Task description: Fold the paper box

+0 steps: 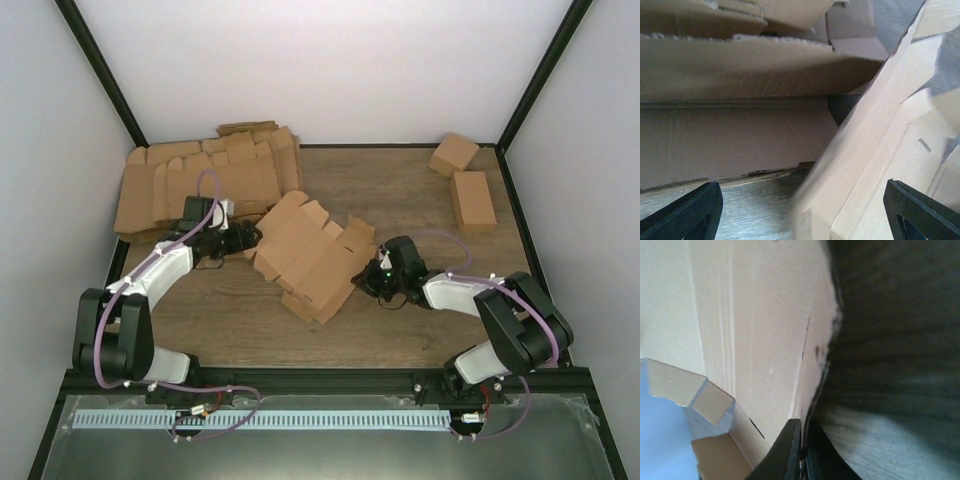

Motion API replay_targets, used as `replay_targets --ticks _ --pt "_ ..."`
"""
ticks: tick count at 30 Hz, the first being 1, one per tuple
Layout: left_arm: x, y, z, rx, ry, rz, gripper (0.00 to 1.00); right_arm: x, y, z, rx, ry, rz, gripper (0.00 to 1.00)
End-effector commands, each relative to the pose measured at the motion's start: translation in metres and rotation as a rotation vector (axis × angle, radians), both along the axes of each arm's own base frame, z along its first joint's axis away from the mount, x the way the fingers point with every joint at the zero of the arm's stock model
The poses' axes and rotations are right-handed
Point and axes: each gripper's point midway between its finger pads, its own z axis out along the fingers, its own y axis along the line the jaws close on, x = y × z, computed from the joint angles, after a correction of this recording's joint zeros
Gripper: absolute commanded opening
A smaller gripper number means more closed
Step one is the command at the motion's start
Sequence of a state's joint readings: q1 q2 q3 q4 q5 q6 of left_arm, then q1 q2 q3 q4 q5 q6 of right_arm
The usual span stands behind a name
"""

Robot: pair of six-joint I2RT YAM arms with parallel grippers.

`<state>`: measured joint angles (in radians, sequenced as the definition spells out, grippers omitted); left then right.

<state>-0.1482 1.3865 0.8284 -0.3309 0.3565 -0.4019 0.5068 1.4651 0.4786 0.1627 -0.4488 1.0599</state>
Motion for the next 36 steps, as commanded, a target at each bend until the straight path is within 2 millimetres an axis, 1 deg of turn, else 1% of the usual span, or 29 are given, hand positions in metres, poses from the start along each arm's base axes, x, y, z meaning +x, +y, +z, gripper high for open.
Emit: replay_targets --ticks 1,5,8,12,15,17,20,24,29,33,36 --pt "0.010 -0.008 0.003 -0.045 -0.011 -0.029 0.90 0.017 -0.002 0.019 -0.076 -0.101 0.020 0.01" --pt "0.013 -0.005 -0.001 -0.027 -0.010 -0.021 0.89 0.015 -0.006 0.033 -0.116 -0.165 0.071 0.01" --pt "0.012 -0.007 -0.002 -0.034 -0.006 -0.030 0.87 0.013 -0.009 0.042 -0.146 -0.206 0.120 0.01" --pt "0.010 -0.013 0.001 -0.055 -0.022 -0.069 0.82 0.012 -0.015 0.046 -0.202 -0.254 0.152 0.01" --pt "0.008 -0.018 -0.001 -0.082 -0.014 -0.094 0.81 0.012 -0.014 0.049 -0.204 -0.274 0.174 0.01" --pt "0.006 -0.021 -0.006 -0.094 0.004 -0.103 0.80 0.012 -0.013 0.049 -0.205 -0.272 0.181 0.01" --pt "0.006 -0.015 -0.014 -0.065 0.027 -0.075 0.80 0.013 -0.012 0.046 -0.209 -0.263 0.188 0.01" --pt "0.005 -0.004 -0.024 -0.016 0.036 -0.031 0.88 0.014 -0.010 0.043 -0.212 -0.254 0.200 0.03" --pt "0.006 -0.006 -0.036 -0.027 0.055 -0.030 0.87 0.015 -0.009 0.038 -0.221 -0.245 0.212 0.03" --pt "0.001 -0.015 -0.041 -0.077 0.073 -0.061 0.83 0.017 -0.010 0.033 -0.238 -0.236 0.216 0.05" --pt "-0.003 -0.023 -0.033 -0.125 0.053 -0.099 0.70 0.016 -0.009 0.030 -0.239 -0.226 0.225 0.07"
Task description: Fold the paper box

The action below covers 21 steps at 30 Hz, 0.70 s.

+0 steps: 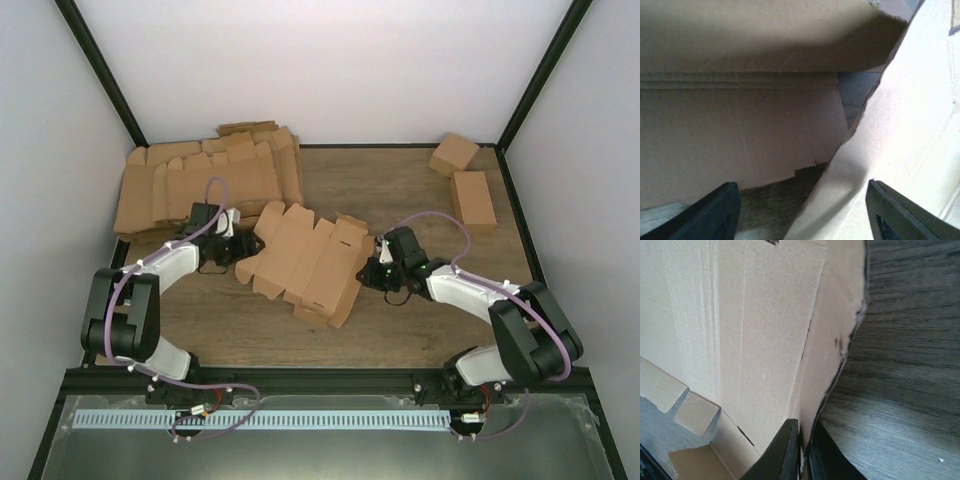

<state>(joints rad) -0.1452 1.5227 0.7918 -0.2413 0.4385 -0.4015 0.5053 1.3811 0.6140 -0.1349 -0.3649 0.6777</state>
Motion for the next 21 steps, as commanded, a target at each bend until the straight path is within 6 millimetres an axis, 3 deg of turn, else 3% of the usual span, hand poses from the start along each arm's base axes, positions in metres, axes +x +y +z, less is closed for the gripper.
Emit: replay_targets --ticks 1,6,10,12,18,21 --pt "-0.003 -0.014 0.016 -0.092 -0.052 -0.058 0.63 0.008 0.003 0.004 -0.018 -0.017 0.016 0.08" --pt "-0.014 -0.021 0.050 -0.145 -0.116 -0.096 0.42 0.004 0.004 0.002 -0.008 -0.008 0.027 0.15" --pt "-0.030 -0.024 0.063 -0.144 -0.118 -0.147 0.14 0.002 -0.001 0.003 -0.039 -0.023 0.039 0.26" --pt "-0.036 -0.023 0.068 -0.122 -0.113 -0.165 0.05 0.005 -0.007 0.010 -0.081 -0.056 0.036 0.29" --pt "-0.049 -0.023 0.096 -0.061 -0.130 -0.249 0.04 0.016 -0.012 0.061 -0.125 -0.242 0.092 0.49" --pt "-0.053 -0.022 0.106 -0.044 -0.147 -0.270 0.04 0.020 -0.009 0.082 -0.115 -0.295 0.108 0.53"
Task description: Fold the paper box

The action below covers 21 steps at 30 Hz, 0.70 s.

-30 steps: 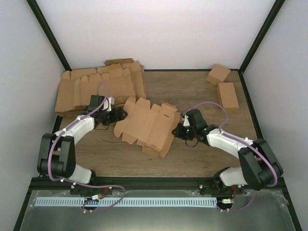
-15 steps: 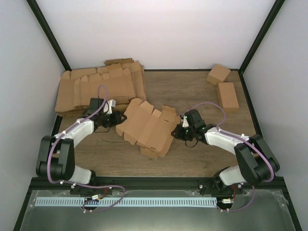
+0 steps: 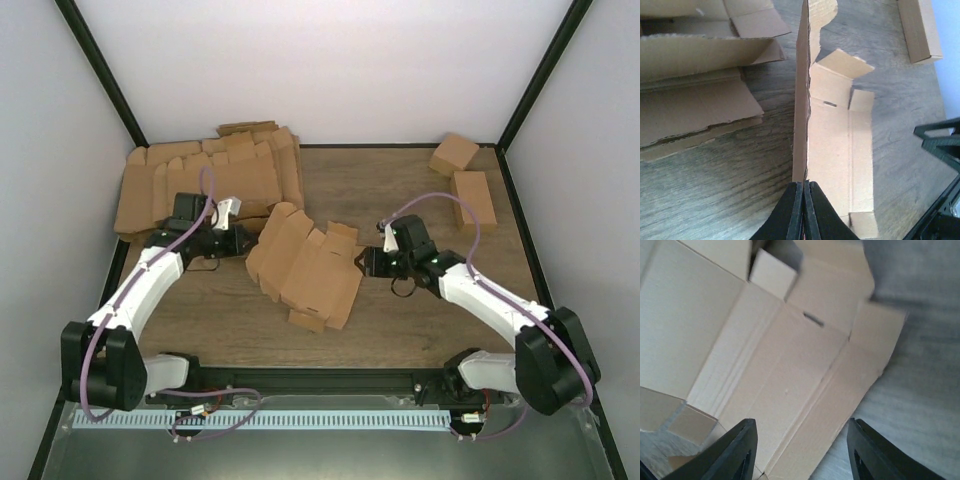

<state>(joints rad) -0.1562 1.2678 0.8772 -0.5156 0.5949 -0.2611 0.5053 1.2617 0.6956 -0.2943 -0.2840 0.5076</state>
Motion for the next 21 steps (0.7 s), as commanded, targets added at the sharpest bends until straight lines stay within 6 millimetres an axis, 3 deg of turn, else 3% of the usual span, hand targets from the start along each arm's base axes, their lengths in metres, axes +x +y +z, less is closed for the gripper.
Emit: replay_targets --ticks 1,8,10,14,16,18,21 --pt "-0.015 -0.001 0.019 0.032 -0.033 -0.071 0.04 0.014 0.004 0.046 -0.011 -0.145 0.054 0.54" --pt "-0.023 -0.008 0.017 0.016 -0.035 -0.096 0.04 0.034 0.029 0.103 0.046 -0.318 0.176 0.68" --pt "-0.025 -0.013 0.015 0.019 -0.036 -0.115 0.04 0.037 0.040 0.120 0.084 -0.390 0.233 0.78" --pt "-0.031 -0.028 0.016 0.048 -0.056 -0.172 0.04 0.024 0.065 0.157 0.146 -0.612 0.485 0.88" --pt "-0.034 -0.039 0.015 0.069 -0.060 -0.203 0.04 0.006 0.077 0.171 0.161 -0.735 0.681 0.89" --pt "-0.037 -0.050 0.014 0.095 -0.071 -0.231 0.04 0.001 0.083 0.179 0.133 -0.829 0.799 0.89" --pt "-0.039 -0.061 0.017 0.135 -0.107 -0.256 0.04 0.005 0.089 0.170 0.021 -0.876 0.907 0.90"
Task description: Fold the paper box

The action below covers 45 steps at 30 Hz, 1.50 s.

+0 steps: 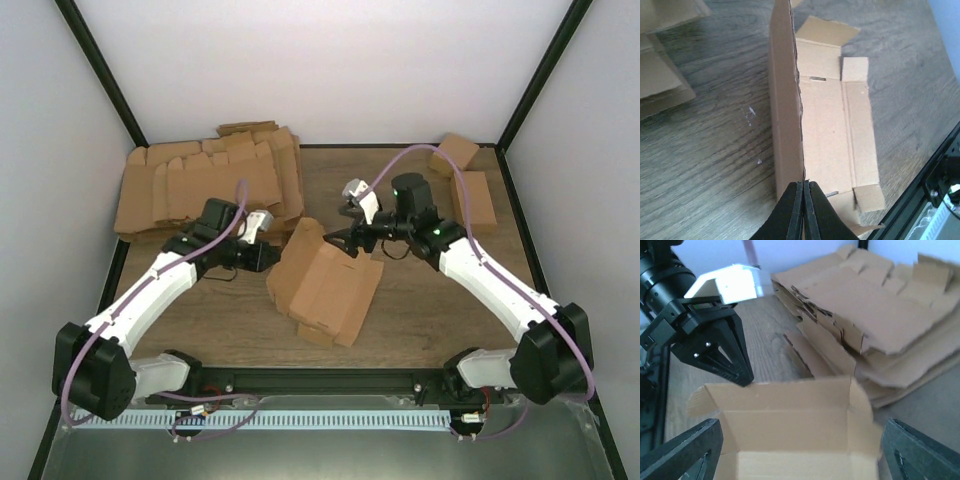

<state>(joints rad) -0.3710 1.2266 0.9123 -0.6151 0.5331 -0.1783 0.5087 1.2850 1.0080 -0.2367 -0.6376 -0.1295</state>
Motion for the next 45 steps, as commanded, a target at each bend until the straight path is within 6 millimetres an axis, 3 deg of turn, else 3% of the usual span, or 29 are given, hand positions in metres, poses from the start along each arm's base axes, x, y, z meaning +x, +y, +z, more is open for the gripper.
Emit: replay_targets --ticks 1,6,12,15,28,33,39,42,45 --pt "0.003 -0.014 0.010 0.051 -0.077 -0.036 0.04 -0.006 0.020 0.020 -0.116 -0.303 0.242 0.90" --pt "0.003 -0.027 0.018 0.075 -0.123 -0.088 0.04 -0.014 0.029 -0.012 -0.327 -0.545 0.435 0.86" --pt "0.001 -0.043 0.024 0.126 -0.161 -0.151 0.04 -0.008 0.036 -0.008 -0.374 -0.694 0.537 0.81" --pt "0.000 -0.050 0.035 0.125 -0.205 -0.174 0.04 -0.004 0.039 -0.011 -0.401 -0.704 0.582 0.72" --pt "-0.004 -0.065 0.053 0.104 -0.277 -0.225 0.04 0.010 0.037 -0.043 -0.500 -0.667 0.617 0.58" --pt "-0.007 -0.065 0.059 0.089 -0.299 -0.237 0.04 0.013 0.039 -0.046 -0.502 -0.670 0.624 0.51" --pt "-0.008 -0.066 0.063 0.074 -0.311 -0.241 0.04 0.013 0.040 -0.043 -0.498 -0.685 0.632 0.29" --pt "-0.007 -0.066 0.069 0.063 -0.328 -0.230 0.05 0.013 0.039 -0.040 -0.506 -0.697 0.628 0.11" --pt "-0.006 -0.063 0.081 0.048 -0.359 -0.201 0.30 0.012 0.036 -0.034 -0.508 -0.712 0.614 0.01"
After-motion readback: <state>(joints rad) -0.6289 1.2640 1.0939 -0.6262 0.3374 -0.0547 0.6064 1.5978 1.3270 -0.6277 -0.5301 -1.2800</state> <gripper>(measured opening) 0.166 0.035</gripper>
